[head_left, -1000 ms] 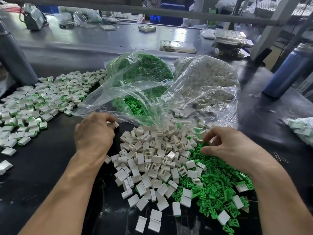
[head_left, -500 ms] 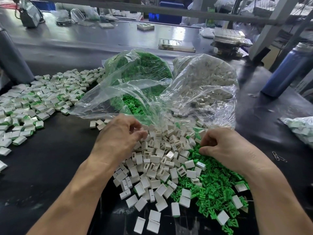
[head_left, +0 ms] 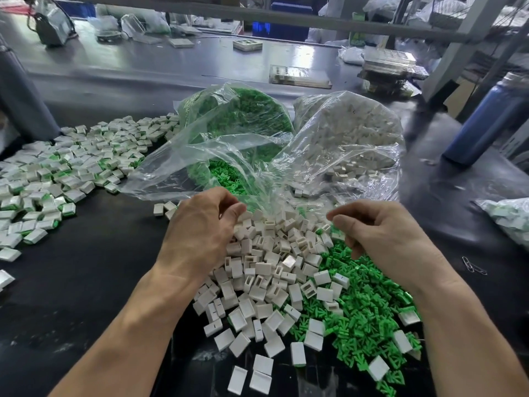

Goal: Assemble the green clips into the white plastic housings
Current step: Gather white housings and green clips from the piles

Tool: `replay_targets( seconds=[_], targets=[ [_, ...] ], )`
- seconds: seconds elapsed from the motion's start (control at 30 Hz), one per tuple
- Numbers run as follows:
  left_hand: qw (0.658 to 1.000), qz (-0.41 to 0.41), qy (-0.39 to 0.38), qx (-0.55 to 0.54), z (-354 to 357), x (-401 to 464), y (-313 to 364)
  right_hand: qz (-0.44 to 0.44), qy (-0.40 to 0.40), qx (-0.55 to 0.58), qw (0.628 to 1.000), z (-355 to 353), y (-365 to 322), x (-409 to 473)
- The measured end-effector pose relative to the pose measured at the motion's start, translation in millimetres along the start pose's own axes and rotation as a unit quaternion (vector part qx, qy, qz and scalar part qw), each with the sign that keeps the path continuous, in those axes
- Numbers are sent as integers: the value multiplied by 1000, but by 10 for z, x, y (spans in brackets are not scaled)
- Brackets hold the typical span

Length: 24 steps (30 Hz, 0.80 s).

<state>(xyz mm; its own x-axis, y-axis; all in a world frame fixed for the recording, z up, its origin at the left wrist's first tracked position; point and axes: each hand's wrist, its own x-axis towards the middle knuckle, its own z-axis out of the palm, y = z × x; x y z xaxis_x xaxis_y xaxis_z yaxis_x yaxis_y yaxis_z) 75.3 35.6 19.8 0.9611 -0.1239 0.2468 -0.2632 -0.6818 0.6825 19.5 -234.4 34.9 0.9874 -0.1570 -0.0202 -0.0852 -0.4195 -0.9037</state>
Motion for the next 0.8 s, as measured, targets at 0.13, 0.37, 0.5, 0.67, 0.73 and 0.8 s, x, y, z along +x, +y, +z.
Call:
replay_targets(
  seconds=[0.13, 0.37, 0.5, 0.67, 0.73, 0.8],
  targets=[
    [982, -13, -15, -186, 27, -7, 102, -49, -5, 96, 994, 119, -31, 3],
    [871, -69, -109, -475, 116, -61, 239, -116, -45, 210, 970, 340, -137, -59],
    [829, -62, -133, -539, 147, -71, 277, -121, -38, 236, 963, 429, -192, -101],
    [858, -27, -114, -501, 155, -93, 317, -125, -23, 240, 962, 461, -225, -127],
    [867, -15, -116, -484, 170, -114, 332, -129, -22, 242, 961, 468, -231, -134],
    [870, -6, -127, -476, 181, -132, 345, -133, -18, 242, 961, 472, -235, -137]
  ],
)
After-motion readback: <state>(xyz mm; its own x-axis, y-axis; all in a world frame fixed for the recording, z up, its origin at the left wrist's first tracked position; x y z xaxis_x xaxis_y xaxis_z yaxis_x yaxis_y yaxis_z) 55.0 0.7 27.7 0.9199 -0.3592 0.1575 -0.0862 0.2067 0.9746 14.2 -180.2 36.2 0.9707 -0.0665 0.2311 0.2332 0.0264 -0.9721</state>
